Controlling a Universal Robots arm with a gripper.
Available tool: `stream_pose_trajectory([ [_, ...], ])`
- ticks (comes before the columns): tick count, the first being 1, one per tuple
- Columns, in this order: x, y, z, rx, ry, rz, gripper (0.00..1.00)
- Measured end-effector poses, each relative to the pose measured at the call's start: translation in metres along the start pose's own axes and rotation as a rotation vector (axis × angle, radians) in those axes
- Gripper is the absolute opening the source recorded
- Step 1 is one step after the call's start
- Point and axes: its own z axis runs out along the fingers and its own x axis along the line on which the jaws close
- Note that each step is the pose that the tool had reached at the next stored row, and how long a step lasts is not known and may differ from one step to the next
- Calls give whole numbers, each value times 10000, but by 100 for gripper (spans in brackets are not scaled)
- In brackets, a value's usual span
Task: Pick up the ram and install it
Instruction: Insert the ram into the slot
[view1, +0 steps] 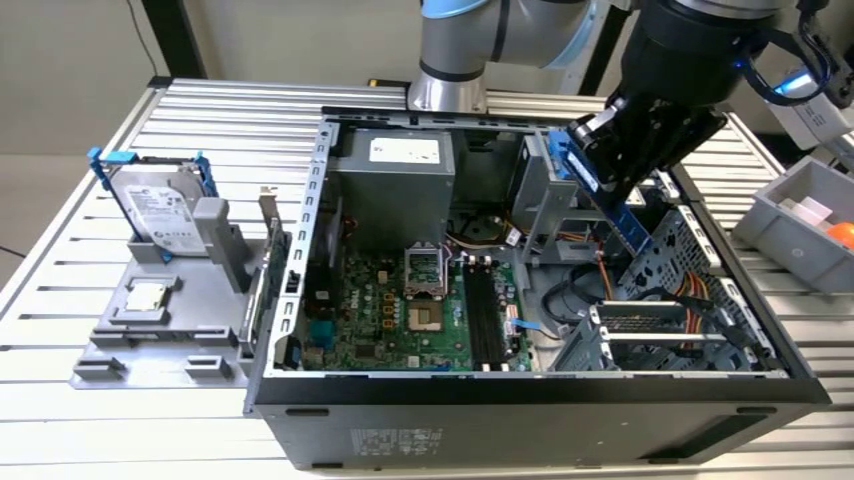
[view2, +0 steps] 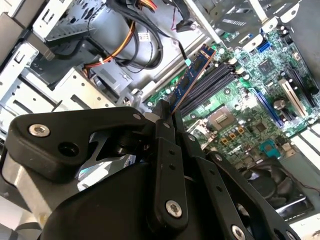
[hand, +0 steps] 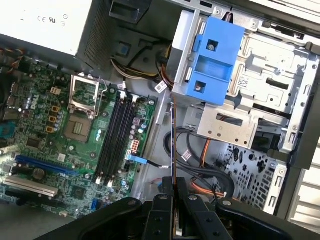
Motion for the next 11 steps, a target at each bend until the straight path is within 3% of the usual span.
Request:
stream_pose_trajectory([
  [11,11,-39,22,39,-22,896,0],
])
